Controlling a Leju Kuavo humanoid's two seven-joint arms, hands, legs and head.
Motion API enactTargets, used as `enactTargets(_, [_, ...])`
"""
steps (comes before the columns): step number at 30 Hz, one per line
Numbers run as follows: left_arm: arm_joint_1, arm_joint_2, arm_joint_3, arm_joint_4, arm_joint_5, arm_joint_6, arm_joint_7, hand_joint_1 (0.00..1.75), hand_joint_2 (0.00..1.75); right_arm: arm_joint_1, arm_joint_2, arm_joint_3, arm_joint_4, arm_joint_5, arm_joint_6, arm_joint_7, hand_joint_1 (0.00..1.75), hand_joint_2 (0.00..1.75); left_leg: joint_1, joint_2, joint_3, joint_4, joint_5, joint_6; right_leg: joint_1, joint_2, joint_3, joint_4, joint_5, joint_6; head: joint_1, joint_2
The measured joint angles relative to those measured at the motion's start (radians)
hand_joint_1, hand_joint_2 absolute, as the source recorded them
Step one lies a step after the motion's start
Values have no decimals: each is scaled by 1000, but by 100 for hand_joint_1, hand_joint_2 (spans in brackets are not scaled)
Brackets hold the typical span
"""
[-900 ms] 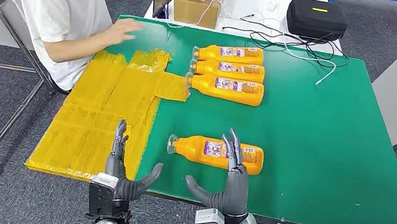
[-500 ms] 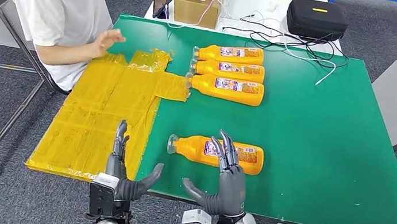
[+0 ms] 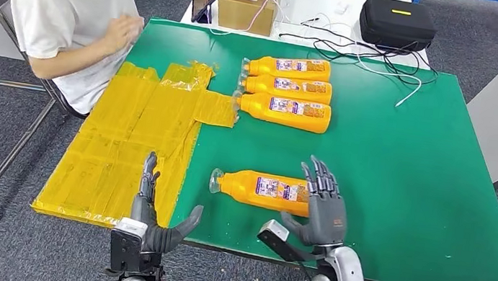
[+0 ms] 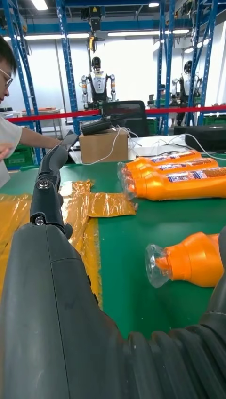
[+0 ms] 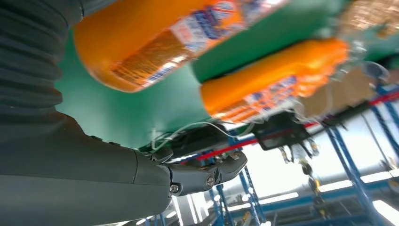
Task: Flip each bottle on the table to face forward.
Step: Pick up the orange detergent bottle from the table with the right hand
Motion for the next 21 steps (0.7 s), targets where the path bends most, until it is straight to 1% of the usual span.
enactTargets(4, [3, 0, 4, 0, 0, -4, 0, 0, 175, -18, -18, -2, 38, 37, 44, 41, 0, 175, 0, 0, 0, 0, 0, 0, 0, 0, 0, 0, 0, 0, 0, 0])
enactTargets(10, [6, 0, 7, 0, 0, -11, 0, 0, 175, -40, -30, -1, 82, 68, 94, 77, 0, 175, 0, 0, 0, 0, 0, 0, 0, 0, 0, 0, 0, 0, 0, 0])
enactTargets(13, [6, 0, 7, 0, -1, -15, 0, 0, 175, -52, -33, 2, 101, 109, 137, 127, 0, 175, 0, 0, 0, 0, 0, 0, 0, 0, 0, 0, 0, 0, 0, 0])
enactTargets(17, [7, 0, 8, 0, -2, -24, 0, 0, 175, -71, -37, 8, 120, 178, 167, 211, 0, 175, 0, 0, 0, 0, 0, 0, 0, 0, 0, 0, 0, 0, 0, 0])
enactTargets(21, [9, 0, 8, 0, -3, -29, 0, 0, 175, -86, -39, 14, 131, 197, 174, 236, 0, 175, 0, 0, 0, 0, 0, 0, 0, 0, 0, 0, 0, 0, 0, 0])
